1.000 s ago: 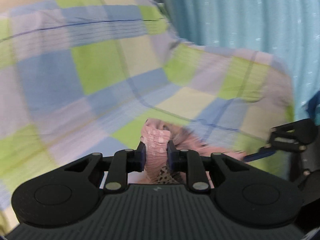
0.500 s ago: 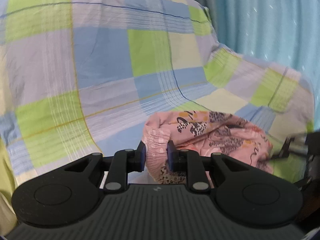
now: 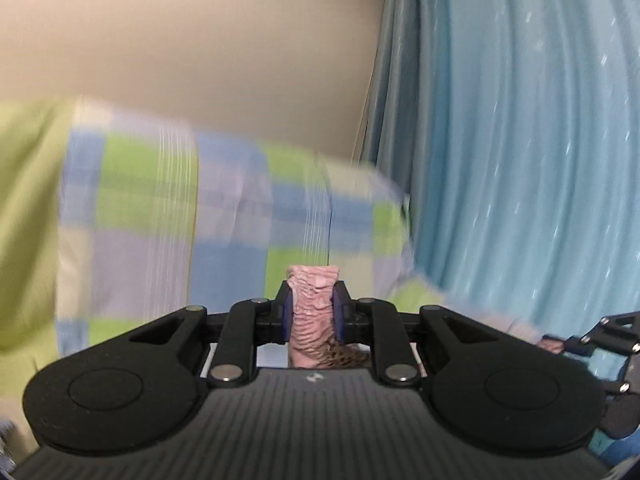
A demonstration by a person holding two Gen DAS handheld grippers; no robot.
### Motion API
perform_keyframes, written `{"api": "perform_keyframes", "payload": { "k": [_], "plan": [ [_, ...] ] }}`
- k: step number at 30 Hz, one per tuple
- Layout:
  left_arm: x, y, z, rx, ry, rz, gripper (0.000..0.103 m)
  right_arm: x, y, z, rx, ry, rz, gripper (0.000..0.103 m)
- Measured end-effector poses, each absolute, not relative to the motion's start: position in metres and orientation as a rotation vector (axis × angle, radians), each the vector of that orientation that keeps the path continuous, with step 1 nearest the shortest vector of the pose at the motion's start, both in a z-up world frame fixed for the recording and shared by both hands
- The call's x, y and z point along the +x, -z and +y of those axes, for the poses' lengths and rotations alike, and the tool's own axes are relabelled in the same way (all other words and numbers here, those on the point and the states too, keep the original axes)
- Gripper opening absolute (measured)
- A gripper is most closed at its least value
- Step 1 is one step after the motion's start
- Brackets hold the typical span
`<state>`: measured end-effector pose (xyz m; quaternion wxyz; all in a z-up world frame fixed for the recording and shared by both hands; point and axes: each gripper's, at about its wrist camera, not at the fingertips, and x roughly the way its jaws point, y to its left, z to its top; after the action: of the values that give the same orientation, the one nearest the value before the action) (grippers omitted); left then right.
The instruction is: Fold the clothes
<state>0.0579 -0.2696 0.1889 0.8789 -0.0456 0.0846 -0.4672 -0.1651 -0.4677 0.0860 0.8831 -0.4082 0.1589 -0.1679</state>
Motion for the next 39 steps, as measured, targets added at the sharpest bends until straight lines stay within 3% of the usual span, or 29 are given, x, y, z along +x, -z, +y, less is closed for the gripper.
{"api": "perform_keyframes", "payload": {
  "k": [9, 15, 21, 26, 28, 29, 30, 32, 34, 36, 39],
  "plan": [
    [0.023, -0.258, -0.267, -0.146, 0.919, 0.051, 0.017, -0.197, -0.198, -0.445, -0.929, 0.572, 0.125, 0.004],
    [0.067, -0.222, -0.328, -0.063, 0.853, 0.114, 0.017, -0.146, -0.207, -0.479, -0.913, 0.628, 0.165, 0.004],
    [0.164, -0.100, -0.420, 0.031, 0.781, 0.326, 0.017, -0.038, -0.113, -0.582, -0.842, 0.543, 0.398, 0.004],
    [0.217, -0.006, -0.460, 0.055, 0.834, 0.535, 0.017, 0.050, 0.008, -0.679, -0.708, 0.497, 0.678, 0.005],
    [0.220, 0.016, -0.457, 0.066, 0.880, 0.580, 0.019, 0.066, 0.047, -0.704, -0.669, 0.517, 0.799, 0.016],
    [0.219, 0.021, -0.453, 0.081, 0.916, 0.597, 0.027, 0.067, 0.059, -0.714, -0.624, 0.525, 0.815, 0.017],
    [0.216, 0.026, -0.449, 0.104, 0.951, 0.623, 0.037, 0.063, 0.065, -0.722, -0.549, 0.524, 0.812, 0.019],
    [0.210, 0.033, -0.440, 0.125, 1.033, 0.666, 0.041, 0.050, 0.068, -0.731, -0.418, 0.529, 0.797, 0.027],
    [0.202, 0.037, -0.430, 0.123, 1.126, 0.701, 0.046, 0.020, 0.064, -0.727, -0.298, 0.533, 0.775, 0.029],
    [0.192, 0.042, -0.431, 0.161, 1.185, 0.714, 0.062, -0.015, 0.057, -0.721, -0.195, 0.532, 0.752, 0.035],
    [0.187, 0.053, -0.452, 0.222, 1.208, 0.760, 0.058, -0.054, 0.050, -0.716, -0.038, 0.504, 0.711, 0.037]
  ]
}}
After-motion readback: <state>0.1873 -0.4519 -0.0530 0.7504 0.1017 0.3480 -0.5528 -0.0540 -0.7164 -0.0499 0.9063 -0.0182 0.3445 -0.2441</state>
